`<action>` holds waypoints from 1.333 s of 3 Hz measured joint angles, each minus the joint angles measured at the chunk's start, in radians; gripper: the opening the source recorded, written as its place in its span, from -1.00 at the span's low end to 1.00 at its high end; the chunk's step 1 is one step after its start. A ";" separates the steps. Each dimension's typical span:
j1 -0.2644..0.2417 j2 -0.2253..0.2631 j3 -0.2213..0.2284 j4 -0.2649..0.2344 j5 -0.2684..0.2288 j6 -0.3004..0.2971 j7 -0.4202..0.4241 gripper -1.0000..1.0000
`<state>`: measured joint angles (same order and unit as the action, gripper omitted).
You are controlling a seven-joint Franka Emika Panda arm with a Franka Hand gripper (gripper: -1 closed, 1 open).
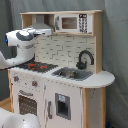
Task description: Play with the kitchen
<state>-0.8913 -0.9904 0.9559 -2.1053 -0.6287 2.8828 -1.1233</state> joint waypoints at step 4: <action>-0.129 0.260 0.094 0.151 0.000 0.094 -0.096 1.00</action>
<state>-1.0202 -0.7306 1.0501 -1.9539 -0.6285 2.9768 -1.2197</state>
